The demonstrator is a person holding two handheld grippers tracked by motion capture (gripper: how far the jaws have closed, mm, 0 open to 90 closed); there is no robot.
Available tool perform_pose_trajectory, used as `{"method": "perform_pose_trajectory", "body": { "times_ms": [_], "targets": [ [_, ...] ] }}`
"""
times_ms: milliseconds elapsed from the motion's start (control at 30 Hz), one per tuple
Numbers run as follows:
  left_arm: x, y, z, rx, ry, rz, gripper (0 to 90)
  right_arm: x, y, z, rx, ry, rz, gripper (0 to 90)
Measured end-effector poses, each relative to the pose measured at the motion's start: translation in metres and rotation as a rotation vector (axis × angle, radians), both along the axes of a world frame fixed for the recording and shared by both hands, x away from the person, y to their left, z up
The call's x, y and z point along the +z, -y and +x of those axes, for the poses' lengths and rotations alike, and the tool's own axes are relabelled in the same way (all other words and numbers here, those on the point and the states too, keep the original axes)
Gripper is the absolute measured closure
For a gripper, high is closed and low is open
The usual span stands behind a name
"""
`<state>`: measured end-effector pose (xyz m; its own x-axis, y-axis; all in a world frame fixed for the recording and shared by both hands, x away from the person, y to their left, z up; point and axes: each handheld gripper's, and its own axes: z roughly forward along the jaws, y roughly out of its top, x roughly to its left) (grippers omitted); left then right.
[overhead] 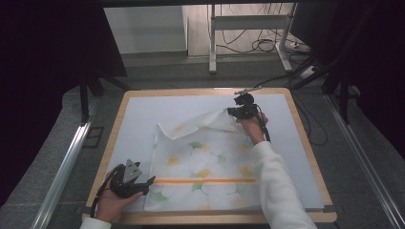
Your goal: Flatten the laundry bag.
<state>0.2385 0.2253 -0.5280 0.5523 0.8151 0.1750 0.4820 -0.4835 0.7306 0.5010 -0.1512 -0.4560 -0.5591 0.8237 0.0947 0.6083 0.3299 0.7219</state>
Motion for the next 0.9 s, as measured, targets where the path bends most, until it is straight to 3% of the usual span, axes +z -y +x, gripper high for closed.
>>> {"method": "perform_pose_trajectory", "body": {
  "times_ms": [400, 500, 600, 633, 667, 700, 733, 767, 800, 867, 900],
  "targets": [
    [0.000, -0.001, 0.000, -0.003, -0.002, 0.002, 25.0, -0.017, 0.006, 0.032, -0.088, -0.058, -0.002, 88.3],
    [0.000, -0.001, -0.001, -0.003, -0.003, 0.003, 25.0, -0.021, 0.008, 0.034, -0.095, -0.073, 0.002, 84.0],
    [0.000, 0.000, -0.001, -0.004, -0.002, 0.003, 25.0, -0.025, 0.016, 0.033, -0.117, -0.069, -0.033, 67.9],
    [0.000, 0.000, -0.001, -0.006, -0.003, 0.003, 25.0, -0.025, 0.016, 0.033, -0.117, -0.069, -0.033, 67.9],
    [0.000, 0.000, -0.001, -0.005, -0.002, 0.000, 25.0, -0.019, 0.023, 0.030, -0.137, -0.039, -0.049, 59.8],
    [0.000, 0.001, -0.001, -0.008, -0.002, -0.001, 25.0, -0.019, 0.023, 0.030, -0.137, -0.039, -0.049, 59.8],
    [0.000, 0.001, -0.001, -0.012, -0.005, 0.004, 25.0, -0.008, 0.031, 0.026, -0.143, -0.009, -0.054, 54.1],
    [0.000, 0.001, -0.001, -0.012, -0.005, 0.004, 25.0, -0.008, 0.031, 0.026, -0.143, -0.009, -0.054, 54.1],
    [0.000, 0.002, 0.000, -0.015, -0.005, 0.003, 25.0, 0.009, 0.041, 0.016, -0.139, 0.046, -0.033, 52.0],
    [0.000, 0.003, 0.000, -0.019, -0.003, 0.005, 25.0, 0.025, 0.048, 0.004, -0.119, 0.071, -0.010, 51.1],
    [0.000, 0.003, 0.000, -0.018, -0.003, 0.004, 25.0, 0.025, 0.048, 0.004, -0.119, 0.071, -0.010, 51.1]
  ]
}}
